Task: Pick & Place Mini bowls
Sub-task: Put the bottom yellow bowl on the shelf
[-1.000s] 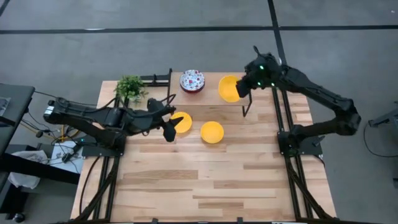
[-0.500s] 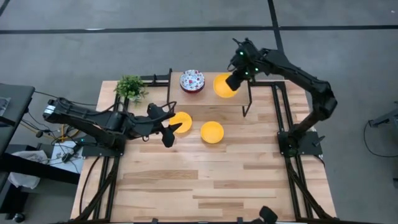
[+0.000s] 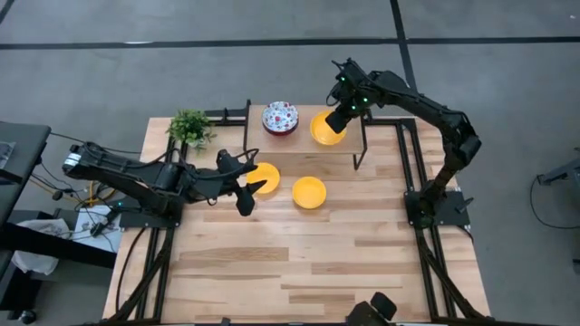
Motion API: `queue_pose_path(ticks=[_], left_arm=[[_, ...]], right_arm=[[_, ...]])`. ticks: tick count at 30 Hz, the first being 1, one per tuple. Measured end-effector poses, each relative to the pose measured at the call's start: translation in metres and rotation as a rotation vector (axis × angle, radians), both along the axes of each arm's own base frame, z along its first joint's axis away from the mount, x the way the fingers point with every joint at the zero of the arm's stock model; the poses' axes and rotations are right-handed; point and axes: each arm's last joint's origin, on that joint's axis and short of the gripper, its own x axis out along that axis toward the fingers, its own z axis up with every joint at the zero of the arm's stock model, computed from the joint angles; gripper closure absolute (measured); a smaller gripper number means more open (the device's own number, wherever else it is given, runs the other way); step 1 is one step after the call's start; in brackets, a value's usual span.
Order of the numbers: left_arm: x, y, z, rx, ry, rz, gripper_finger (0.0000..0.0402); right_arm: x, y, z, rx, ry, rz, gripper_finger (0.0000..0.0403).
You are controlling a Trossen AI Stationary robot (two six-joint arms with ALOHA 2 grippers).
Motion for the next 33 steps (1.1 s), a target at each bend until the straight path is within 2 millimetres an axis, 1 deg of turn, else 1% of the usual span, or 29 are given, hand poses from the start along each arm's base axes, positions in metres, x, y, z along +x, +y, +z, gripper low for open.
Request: queue_pose_path(ticks=[18,25,33], left_arm=[[0.001,0.000,0.001,-0.007,-0.010,-0.003,0.0160],[0.001,-0.001,0.001,-0.016,-0.014,-0.018,0.0160],[0.001,-0.001,0.002,-0.018,-0.021,-0.018,0.0160]], right_arm=[[-0.003,-0.012,0.003,-0.050,-0.048,-0.017,0.0403],[0.002,-0.016,-0.007,-0.033,-0.024,-0.010,0.0403],[0.002,-0.018,-0.008,-0.032,-0.022,-0.013,0.0403]])
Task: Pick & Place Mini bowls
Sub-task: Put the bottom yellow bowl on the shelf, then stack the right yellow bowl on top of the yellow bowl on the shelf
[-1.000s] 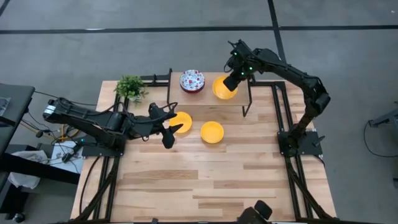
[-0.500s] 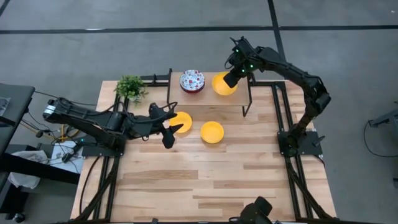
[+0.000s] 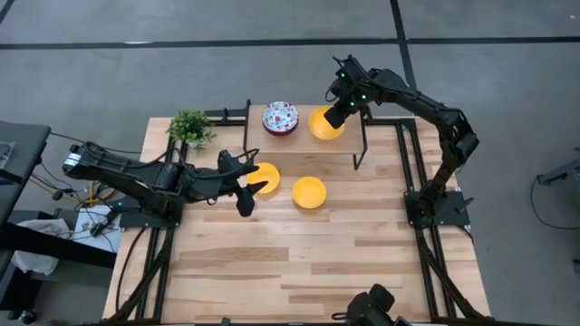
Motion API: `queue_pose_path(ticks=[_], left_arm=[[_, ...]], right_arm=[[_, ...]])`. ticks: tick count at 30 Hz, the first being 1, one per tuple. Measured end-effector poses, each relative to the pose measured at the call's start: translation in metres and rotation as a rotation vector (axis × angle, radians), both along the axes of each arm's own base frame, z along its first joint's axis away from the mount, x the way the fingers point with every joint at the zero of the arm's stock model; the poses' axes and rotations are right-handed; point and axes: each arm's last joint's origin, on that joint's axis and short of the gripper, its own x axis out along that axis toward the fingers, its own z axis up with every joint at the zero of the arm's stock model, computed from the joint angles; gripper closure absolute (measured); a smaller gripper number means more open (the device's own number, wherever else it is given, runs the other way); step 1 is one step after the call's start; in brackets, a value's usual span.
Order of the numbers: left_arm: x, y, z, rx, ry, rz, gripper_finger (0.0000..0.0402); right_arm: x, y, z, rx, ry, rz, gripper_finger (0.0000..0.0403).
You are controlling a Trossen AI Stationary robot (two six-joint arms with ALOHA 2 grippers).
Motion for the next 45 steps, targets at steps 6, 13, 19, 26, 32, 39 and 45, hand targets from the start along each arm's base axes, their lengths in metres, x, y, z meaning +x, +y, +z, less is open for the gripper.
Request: queue_pose_path(ticks=[6,13,19,26,32,39,45], left_arm=[[0.0000,0.0000,0.0003,0.002,-0.001,-0.001,0.0160],[0.0003,-0.0001,0.0008,0.001,-0.006,-0.001,0.0160],[0.0003,-0.0001,0.0010,0.000,-0.008,-0.001,0.0160],[0.0004,-0.0001,0.0012,-0.001,-0.011,-0.002,0.0160],[0.0005,-0.0002,0.0013,-0.001,-0.011,-0.002,0.0160],[0.0005,-0.0002,0.0012,-0.001,-0.011,-0.002,0.0160],[0.0005,-0.0002,0.0012,-0.001,-0.011,-0.001,0.0160]], right_arm=[[-0.0011,-0.0005,-0.0003,0.003,0.005,-0.002,0.0403],[-0.0013,-0.0005,-0.0002,0.003,0.005,-0.003,0.0403],[-0.0020,0.0001,-0.0007,0.010,0.014,-0.003,0.0403],[-0.0028,-0.0002,-0.0010,-0.005,0.034,-0.015,0.0402],[-0.0027,-0.0003,-0.0010,-0.012,0.037,-0.003,0.0367],[-0.0027,-0.0003,-0.0008,-0.012,0.036,-0.002,0.0327],[-0.0027,-0.0003,-0.0008,-0.012,0.035,-0.002,0.0324]])
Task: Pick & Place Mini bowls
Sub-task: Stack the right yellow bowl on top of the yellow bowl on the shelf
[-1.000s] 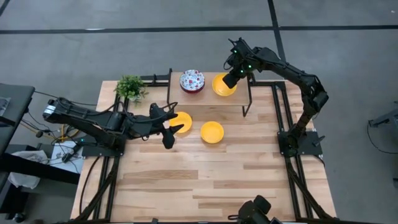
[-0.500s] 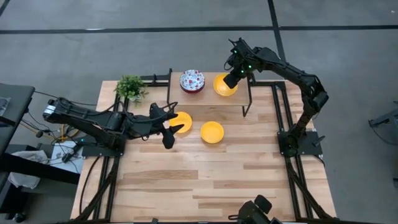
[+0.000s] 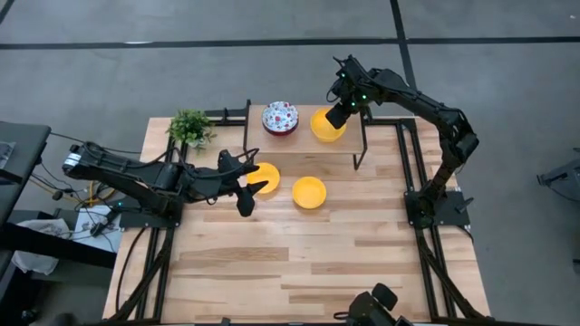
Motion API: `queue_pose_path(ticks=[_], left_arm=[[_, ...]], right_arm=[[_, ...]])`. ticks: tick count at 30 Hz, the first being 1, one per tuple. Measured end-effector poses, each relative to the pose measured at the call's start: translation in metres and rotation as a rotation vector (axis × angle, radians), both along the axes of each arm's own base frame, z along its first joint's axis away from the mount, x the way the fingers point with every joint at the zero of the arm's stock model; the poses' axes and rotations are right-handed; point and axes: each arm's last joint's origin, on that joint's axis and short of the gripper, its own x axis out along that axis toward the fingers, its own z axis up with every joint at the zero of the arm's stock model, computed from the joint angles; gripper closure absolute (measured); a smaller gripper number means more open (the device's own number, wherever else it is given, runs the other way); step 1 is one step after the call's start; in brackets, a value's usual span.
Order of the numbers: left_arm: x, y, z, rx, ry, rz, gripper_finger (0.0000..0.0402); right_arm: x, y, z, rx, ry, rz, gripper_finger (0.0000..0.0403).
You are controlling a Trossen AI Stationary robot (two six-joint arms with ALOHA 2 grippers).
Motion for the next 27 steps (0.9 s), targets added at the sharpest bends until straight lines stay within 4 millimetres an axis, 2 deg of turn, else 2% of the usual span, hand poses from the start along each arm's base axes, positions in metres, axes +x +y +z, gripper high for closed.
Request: queue_pose_path(ticks=[14,23,27], left_arm=[[0.000,0.000,0.000,0.000,0.001,0.000,0.0160],[0.000,0.000,0.000,0.000,0.001,0.000,0.0160],[0.000,0.000,0.000,0.000,0.001,0.000,0.0160]], right_arm=[[-0.003,0.003,0.004,-0.006,-0.002,-0.001,0.0326],[-0.009,0.008,0.032,-0.015,0.002,-0.006,0.0326],[-0.012,0.015,0.036,0.029,0.038,0.015,0.0326]])
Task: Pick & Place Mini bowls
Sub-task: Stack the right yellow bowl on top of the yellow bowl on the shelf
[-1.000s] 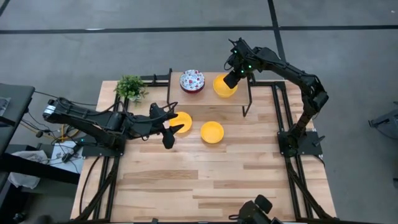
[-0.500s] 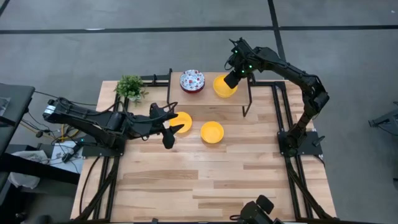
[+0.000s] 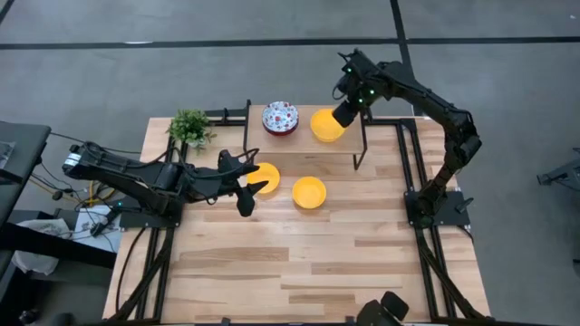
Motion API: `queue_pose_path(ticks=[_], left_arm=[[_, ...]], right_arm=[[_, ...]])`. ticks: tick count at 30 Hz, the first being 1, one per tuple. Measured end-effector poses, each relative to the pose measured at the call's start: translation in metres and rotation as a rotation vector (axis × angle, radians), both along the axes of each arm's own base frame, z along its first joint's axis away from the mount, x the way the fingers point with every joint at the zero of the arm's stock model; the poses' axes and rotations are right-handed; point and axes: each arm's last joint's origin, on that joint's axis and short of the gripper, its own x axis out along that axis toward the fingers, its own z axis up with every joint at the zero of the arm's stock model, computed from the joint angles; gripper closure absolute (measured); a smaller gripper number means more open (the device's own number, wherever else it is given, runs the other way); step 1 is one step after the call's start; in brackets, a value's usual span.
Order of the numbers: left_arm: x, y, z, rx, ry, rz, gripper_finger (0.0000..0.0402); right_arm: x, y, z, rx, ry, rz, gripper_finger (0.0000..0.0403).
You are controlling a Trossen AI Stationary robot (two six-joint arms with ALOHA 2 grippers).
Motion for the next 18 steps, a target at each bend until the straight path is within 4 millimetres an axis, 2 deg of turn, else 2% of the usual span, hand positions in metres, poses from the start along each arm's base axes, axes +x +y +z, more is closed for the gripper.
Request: queue_pose_path(ticks=[7,14,18], left_arm=[[0.000,0.000,0.000,0.023,0.013,-0.009,0.0160],[0.000,0.000,-0.002,0.045,0.025,-0.018,0.0160],[-0.009,0.002,-0.020,0.006,0.051,-0.030,0.0160]], right_arm=[[-0.002,0.019,0.006,0.026,0.039,0.061,0.0326],[-0.011,0.054,0.036,-0.031,-0.052,0.107,0.0326],[-0.017,0.079,0.053,-0.064,-0.107,0.159,0.0326]])
